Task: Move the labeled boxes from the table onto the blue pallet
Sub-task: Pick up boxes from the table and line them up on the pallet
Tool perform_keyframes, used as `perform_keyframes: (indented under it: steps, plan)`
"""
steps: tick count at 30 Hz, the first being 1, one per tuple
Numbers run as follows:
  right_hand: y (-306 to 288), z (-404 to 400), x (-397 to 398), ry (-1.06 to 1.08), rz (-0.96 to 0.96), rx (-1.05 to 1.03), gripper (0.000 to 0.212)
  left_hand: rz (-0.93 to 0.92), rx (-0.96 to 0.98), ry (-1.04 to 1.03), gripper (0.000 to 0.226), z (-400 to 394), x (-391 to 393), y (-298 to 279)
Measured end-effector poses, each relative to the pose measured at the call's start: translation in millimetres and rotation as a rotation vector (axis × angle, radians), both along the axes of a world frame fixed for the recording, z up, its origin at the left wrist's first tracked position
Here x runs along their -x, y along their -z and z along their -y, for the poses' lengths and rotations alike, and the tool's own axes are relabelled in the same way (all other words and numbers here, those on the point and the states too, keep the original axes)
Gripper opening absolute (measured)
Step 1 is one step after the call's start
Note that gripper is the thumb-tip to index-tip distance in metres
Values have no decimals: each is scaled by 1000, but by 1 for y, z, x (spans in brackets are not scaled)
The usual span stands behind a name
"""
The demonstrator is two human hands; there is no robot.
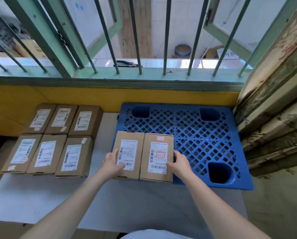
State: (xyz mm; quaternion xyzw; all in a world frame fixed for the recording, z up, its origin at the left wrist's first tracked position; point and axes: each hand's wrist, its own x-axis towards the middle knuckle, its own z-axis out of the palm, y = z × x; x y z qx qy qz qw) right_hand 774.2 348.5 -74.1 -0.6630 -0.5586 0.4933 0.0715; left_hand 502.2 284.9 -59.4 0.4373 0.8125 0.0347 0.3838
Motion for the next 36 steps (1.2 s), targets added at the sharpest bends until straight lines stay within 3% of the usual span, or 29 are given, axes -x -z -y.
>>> perform_keyframes:
  steps: [3,7,11,17,20,28,32,36]
  plan:
    - [0,-1,3,21,35,20,43,18,2,2,76,1,4,-3]
    - [-13,-11,21,47,286,-96,51,11,-24,-74,91,9,21,-17]
    - [-38,-35,75,-25,179,-293,64,-25,-124,-201,81,26,39,-48]
    - [-65,-33,200,-135,-117,-334,69,-22,-182,-302,76,53,104,-56]
    - [-66,-16,256,-148,-176,-327,68,21,-206,-334,69,63,145,-46]
    - [-25,30,403,-23,-132,-135,68,170,-96,-260,71,95,290,-4]
    - [-13,46,420,81,-80,39,71,207,-40,-181,70,95,326,6]
    - [3,57,423,151,-50,164,68,310,3,-230,64,80,344,17]
